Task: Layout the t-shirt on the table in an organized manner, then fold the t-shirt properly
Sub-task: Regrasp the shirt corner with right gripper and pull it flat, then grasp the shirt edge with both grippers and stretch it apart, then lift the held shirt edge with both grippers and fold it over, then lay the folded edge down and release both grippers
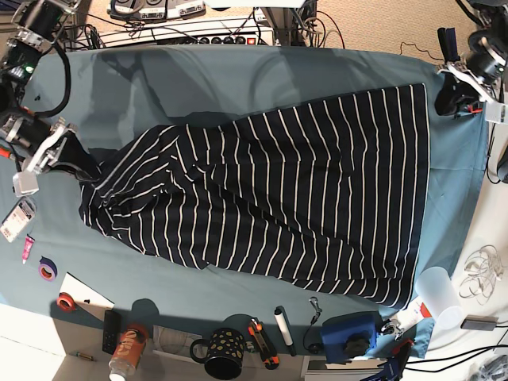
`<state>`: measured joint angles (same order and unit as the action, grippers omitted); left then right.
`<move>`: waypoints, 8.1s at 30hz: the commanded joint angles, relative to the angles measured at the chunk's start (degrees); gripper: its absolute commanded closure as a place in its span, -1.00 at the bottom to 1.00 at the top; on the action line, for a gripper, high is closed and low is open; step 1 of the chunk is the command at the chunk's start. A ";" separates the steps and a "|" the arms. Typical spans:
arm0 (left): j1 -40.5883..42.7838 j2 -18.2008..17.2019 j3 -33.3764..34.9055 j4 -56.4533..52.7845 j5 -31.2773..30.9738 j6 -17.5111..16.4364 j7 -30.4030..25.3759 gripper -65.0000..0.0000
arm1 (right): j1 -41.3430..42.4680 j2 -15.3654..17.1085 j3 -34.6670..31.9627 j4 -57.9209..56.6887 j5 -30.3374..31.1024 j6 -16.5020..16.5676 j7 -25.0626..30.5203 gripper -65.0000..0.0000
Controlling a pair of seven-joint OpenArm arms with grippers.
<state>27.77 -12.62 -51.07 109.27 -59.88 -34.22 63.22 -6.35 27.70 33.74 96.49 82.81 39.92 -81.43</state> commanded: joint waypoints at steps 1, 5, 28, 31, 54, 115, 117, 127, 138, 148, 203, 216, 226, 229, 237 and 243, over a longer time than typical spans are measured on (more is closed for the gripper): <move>0.15 -0.74 -0.44 0.87 -1.49 -0.39 -1.11 0.85 | 0.61 0.76 0.57 0.92 2.19 0.08 1.43 1.00; 0.17 -0.74 -0.44 0.87 -1.49 -0.42 -1.05 0.85 | 0.37 0.37 0.87 0.92 2.19 0.08 1.43 1.00; -0.96 -0.70 11.06 -2.40 7.13 13.27 -1.77 0.14 | -9.99 -3.26 21.77 0.92 2.19 0.08 1.43 1.00; -0.94 -0.70 11.06 -5.27 7.06 13.25 -1.46 0.14 | -10.01 -4.72 21.77 0.92 2.19 0.08 1.43 1.00; -1.25 -0.22 13.25 -13.62 -3.19 8.68 2.40 0.14 | -9.99 -5.01 21.77 0.92 2.19 0.08 1.43 1.00; 2.45 -8.98 -3.45 -10.84 -10.88 5.86 6.99 1.00 | -37.09 -4.07 21.84 3.80 2.19 0.08 1.43 1.00; 1.68 -8.98 -3.45 -10.84 -10.86 5.86 6.60 1.00 | -34.23 -4.07 21.84 3.80 2.19 0.08 1.43 1.00; -4.61 -8.98 -1.90 -10.84 -7.45 5.68 3.21 1.00 | -18.51 -4.07 21.57 3.74 0.09 0.08 1.43 1.00; -15.65 -8.98 10.97 -10.84 11.23 12.61 -5.44 1.00 | -12.24 -4.04 10.29 -0.50 -21.16 0.08 9.25 1.00; -20.39 -8.98 21.44 -10.86 25.57 14.56 -16.11 1.00 | -2.21 -4.09 4.20 -0.61 -39.15 0.08 20.50 1.00; -36.00 -10.32 8.35 -17.68 13.05 5.51 -5.88 0.29 | 13.70 0.96 24.61 -16.87 -21.42 0.08 10.51 0.29; -19.82 -16.74 2.86 -16.72 4.15 3.89 -1.05 0.29 | -4.74 -2.69 26.58 -16.87 -19.45 0.08 6.51 0.29; -14.10 -16.74 2.84 -16.74 5.75 2.60 -3.21 0.29 | -7.74 -7.32 21.31 -16.87 -12.50 0.08 4.09 0.29; -14.14 -16.76 2.78 -16.74 6.08 2.60 -3.28 0.29 | -7.76 -7.39 16.65 -16.87 -12.61 0.08 4.04 0.29; -14.12 -16.74 2.78 -16.74 6.08 2.62 -3.23 0.29 | -7.76 -7.39 8.31 -16.87 -12.26 0.08 2.95 0.29; -14.12 -16.72 2.78 -16.74 6.05 2.62 -3.26 0.29 | -7.76 -6.60 8.37 -16.87 -4.11 0.08 1.43 0.29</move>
<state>13.91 -27.81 -47.81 91.66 -52.97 -31.38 61.23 -14.41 19.75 41.82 78.72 77.08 39.90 -80.79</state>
